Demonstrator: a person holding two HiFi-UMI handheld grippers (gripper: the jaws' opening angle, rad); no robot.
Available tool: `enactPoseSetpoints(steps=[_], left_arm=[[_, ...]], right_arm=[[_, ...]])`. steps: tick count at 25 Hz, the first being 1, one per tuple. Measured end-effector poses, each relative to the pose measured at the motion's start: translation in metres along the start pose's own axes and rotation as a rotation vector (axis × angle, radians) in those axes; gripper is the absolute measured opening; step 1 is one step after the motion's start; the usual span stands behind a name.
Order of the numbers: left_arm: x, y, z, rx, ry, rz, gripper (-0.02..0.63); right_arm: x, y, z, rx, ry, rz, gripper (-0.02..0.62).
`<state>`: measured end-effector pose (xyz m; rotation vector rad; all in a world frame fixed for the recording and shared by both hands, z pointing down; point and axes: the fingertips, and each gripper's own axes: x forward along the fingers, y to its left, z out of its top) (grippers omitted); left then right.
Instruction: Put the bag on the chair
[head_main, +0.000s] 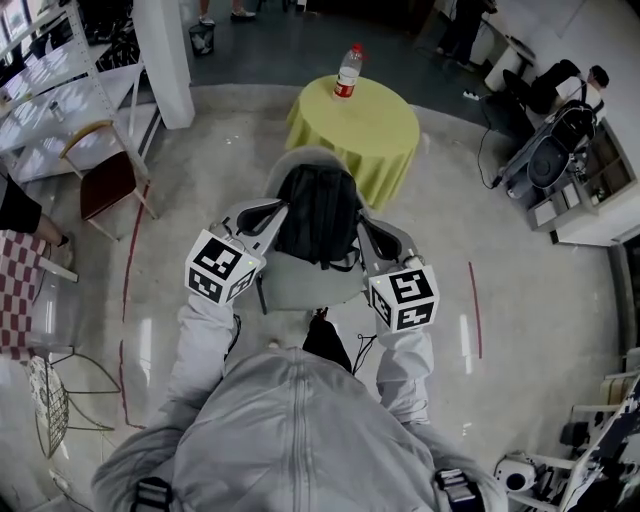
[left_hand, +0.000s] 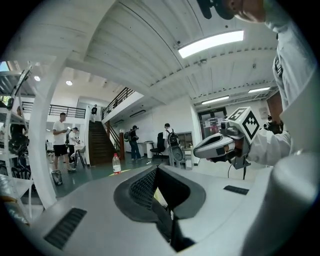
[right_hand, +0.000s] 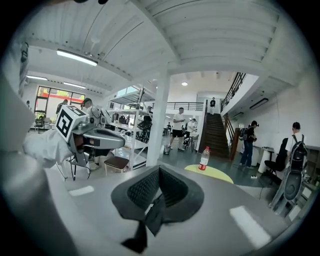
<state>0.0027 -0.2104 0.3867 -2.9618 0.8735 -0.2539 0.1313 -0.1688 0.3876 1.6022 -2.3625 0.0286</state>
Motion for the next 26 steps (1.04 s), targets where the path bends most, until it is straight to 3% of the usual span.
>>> enactPoseSetpoints(steps=[9, 26], left_arm=[[0.000, -0.004, 0.003, 0.012, -0.003, 0.003, 0.006], [0.004, -0.005, 0.005, 0.012, -0.032, -0.022, 0.006]], right_arm=[[0.004, 0.004, 0.004, -0.036, 0.009, 0.008, 0.009], [0.010, 0.006, 0.004, 0.011, -0.002, 0.021, 0.009]])
